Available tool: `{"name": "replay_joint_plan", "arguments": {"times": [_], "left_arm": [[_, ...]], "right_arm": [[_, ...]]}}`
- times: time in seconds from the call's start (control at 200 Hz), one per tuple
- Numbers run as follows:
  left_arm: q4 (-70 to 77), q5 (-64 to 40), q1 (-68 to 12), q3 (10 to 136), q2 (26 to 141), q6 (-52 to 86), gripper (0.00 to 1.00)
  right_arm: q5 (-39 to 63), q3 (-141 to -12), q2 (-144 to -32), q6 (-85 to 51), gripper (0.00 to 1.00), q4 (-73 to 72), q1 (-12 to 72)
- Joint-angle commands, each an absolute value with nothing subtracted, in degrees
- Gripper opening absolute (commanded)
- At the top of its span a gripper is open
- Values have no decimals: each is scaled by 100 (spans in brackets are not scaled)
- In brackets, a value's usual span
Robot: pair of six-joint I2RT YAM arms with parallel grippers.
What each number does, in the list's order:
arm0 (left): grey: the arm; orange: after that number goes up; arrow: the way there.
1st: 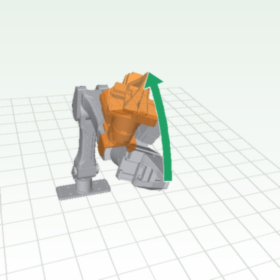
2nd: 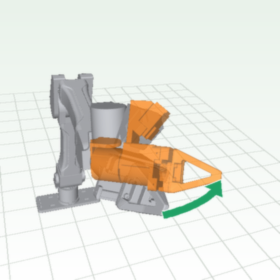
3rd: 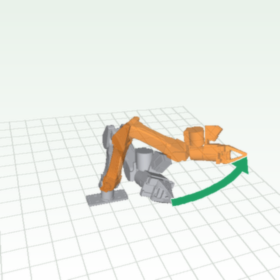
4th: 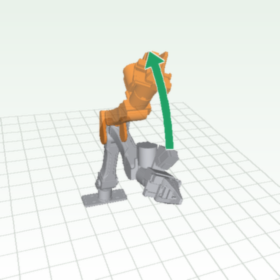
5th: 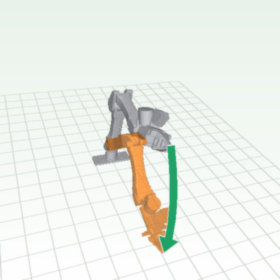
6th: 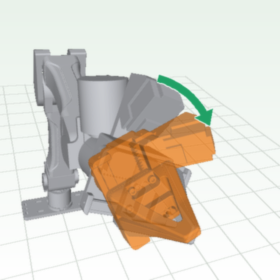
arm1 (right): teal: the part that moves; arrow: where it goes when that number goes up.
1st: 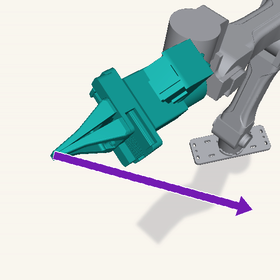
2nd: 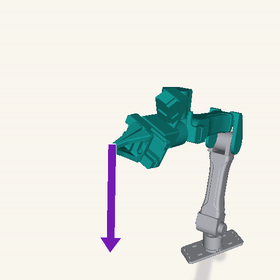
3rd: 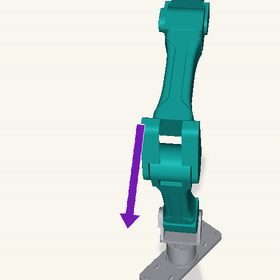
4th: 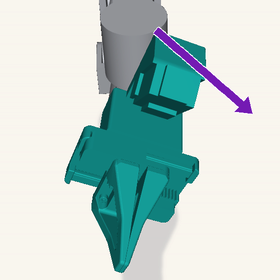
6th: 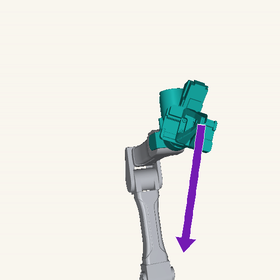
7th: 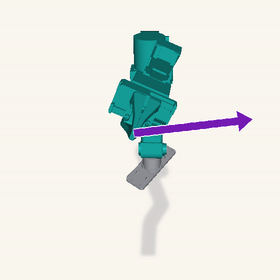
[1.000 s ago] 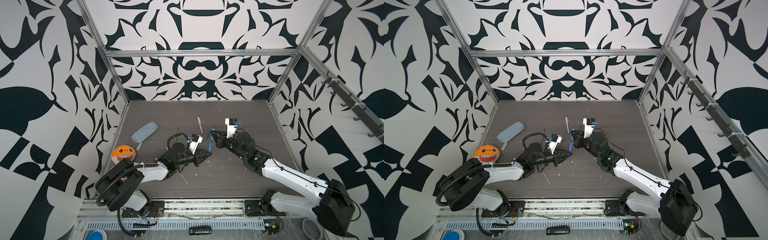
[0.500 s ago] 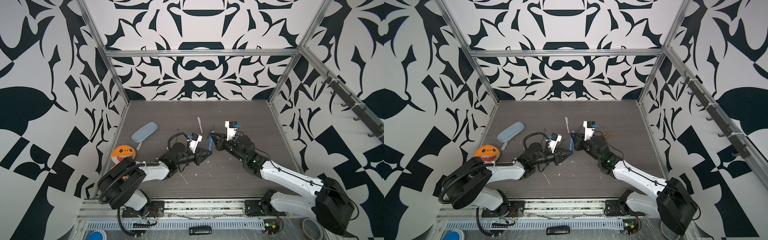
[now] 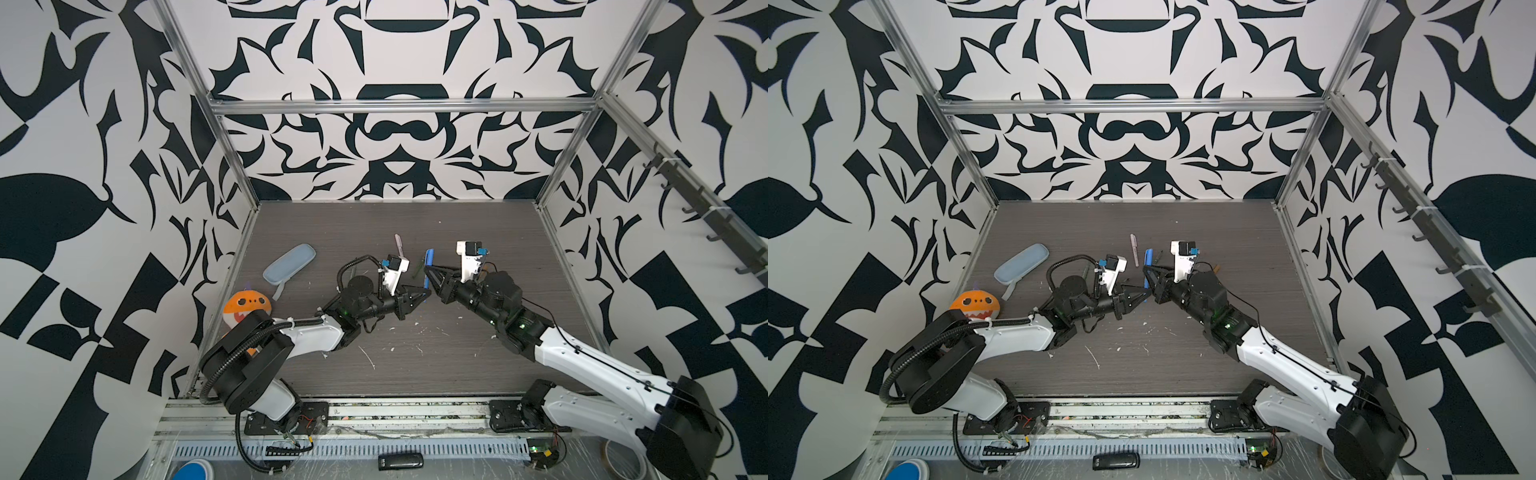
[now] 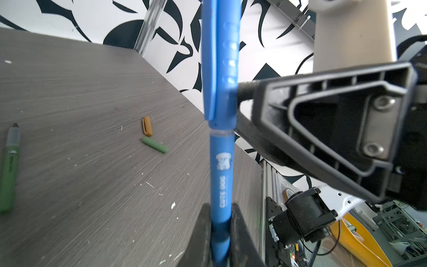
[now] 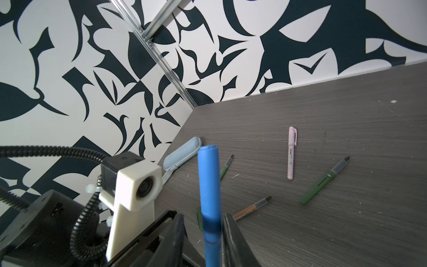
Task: Insert pens into pen caps
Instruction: Put on the pen cap to the pen.
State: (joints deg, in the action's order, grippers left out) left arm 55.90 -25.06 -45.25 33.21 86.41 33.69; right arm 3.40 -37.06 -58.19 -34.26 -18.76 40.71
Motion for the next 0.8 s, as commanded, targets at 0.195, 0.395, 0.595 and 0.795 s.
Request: {"name": "replay_joint_plan", "arguments": {"times": [0.195, 0.395, 0.595, 0.795], "left_arm": [[4984, -2374, -4506, 3410, 8303, 2795, 11], [4646, -1873, -4508, 3277, 7929, 2031, 9], [4047, -1776, -4509, 3388, 7656, 1638, 9], [3769, -1758, -4509, 3430, 7482, 1573, 10]], "right_arm": [[533, -4333, -5576, -3034, 39, -933, 4100], [282, -5356, -5670, -2450, 40, 608, 4063], [826, -6205, -6273, -2144, 39, 1088, 3925], [1011, -6663, -6693, -2030, 35, 1123, 3867]]}}
